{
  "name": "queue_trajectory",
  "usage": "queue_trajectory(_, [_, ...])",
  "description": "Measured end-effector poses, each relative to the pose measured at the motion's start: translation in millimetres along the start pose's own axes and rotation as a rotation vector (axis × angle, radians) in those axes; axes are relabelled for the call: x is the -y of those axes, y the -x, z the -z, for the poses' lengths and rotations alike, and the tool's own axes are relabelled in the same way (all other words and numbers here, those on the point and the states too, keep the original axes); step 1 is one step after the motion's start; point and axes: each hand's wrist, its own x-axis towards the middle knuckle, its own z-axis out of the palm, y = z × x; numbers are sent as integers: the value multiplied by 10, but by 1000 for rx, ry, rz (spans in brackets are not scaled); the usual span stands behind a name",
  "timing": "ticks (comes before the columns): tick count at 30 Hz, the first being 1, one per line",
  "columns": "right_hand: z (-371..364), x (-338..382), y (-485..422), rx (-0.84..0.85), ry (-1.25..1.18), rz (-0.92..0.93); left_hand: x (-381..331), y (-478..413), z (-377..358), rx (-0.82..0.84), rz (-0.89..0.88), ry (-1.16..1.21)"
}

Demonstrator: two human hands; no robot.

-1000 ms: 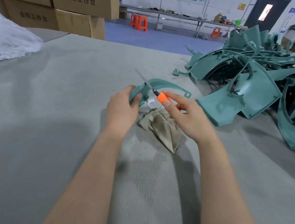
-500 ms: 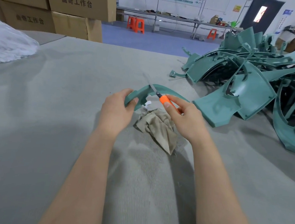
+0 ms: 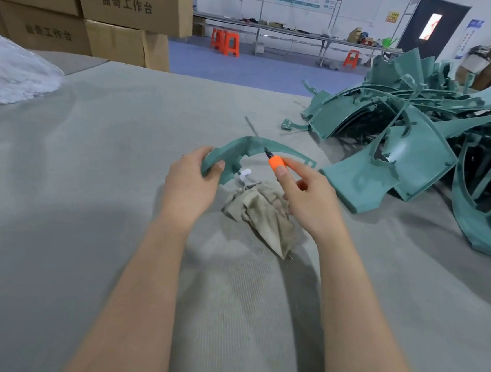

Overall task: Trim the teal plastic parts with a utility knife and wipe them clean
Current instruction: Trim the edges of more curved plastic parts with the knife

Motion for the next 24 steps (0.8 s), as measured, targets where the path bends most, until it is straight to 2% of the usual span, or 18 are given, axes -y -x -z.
queue_trajectory(6, [-75,58,6,80,-18,72,-27,13,-14,-15,10,5])
queue_trajectory(19, [-122,-7,-19,37,-46,20,-52,26,-29,7,5,-6])
queue_trajectory(24, [-88,-107,-45,-46,69,-51,-25,11,-34,43,-8,-61])
